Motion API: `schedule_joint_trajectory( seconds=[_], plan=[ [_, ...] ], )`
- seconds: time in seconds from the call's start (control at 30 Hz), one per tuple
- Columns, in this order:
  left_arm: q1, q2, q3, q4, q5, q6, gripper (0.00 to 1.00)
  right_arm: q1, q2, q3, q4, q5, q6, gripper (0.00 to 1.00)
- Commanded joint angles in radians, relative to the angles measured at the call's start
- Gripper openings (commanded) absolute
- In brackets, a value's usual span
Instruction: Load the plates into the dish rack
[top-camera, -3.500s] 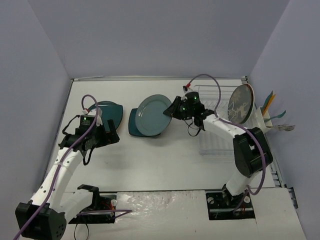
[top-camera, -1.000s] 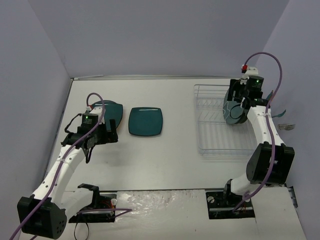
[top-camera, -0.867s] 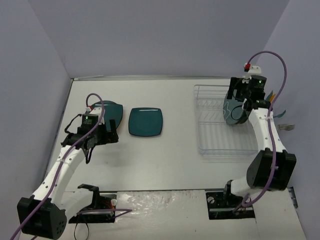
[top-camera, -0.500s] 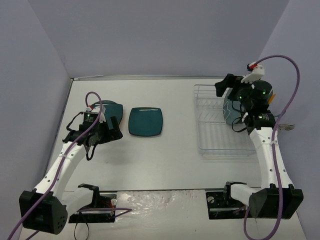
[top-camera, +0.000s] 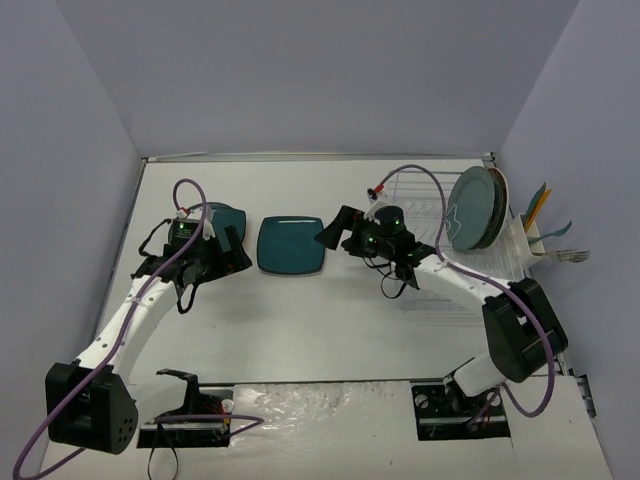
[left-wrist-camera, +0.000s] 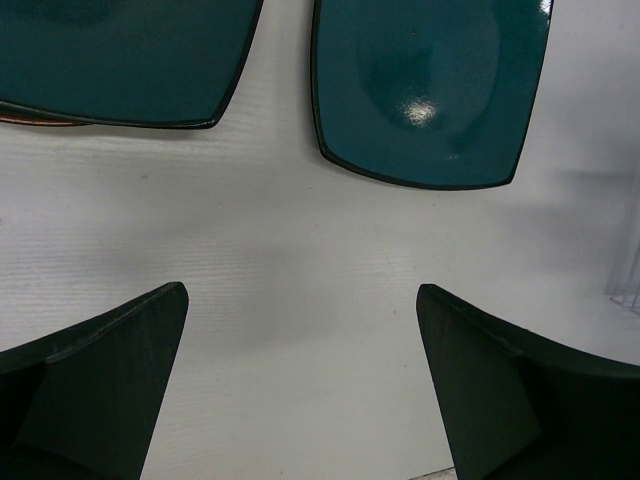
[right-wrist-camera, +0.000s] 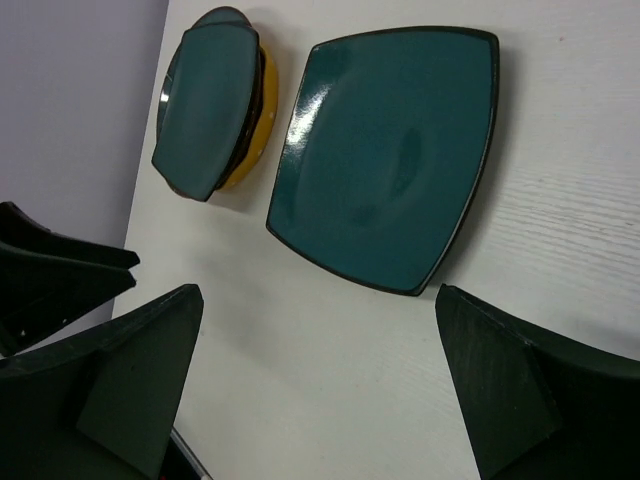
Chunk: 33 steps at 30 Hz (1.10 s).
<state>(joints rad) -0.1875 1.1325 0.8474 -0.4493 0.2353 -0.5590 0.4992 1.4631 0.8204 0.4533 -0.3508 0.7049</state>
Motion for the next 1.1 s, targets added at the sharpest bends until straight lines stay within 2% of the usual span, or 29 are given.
schedule_joint_trajectory(
  seconds=[0.0,0.17,0.87,1.07],
  plan=[
    [0.008,0.0,0.06,0.052,0.004,0.008,0.97,0.077,0.118,0.037,0.216,0.136,0.134,0.98],
    [0.013,-0.005,0.05,0.032,-0.002,0.038,0.97,0.085,0.233,0.048,0.231,0.142,0.194,0.96],
    [0.012,-0.1,0.039,-0.067,0.02,0.077,0.97,0.131,0.458,-0.017,0.412,0.143,0.451,0.87],
    [0.013,-0.129,0.035,-0.094,0.009,0.094,0.97,0.142,0.514,-0.041,0.47,0.159,0.513,0.8]
  ],
)
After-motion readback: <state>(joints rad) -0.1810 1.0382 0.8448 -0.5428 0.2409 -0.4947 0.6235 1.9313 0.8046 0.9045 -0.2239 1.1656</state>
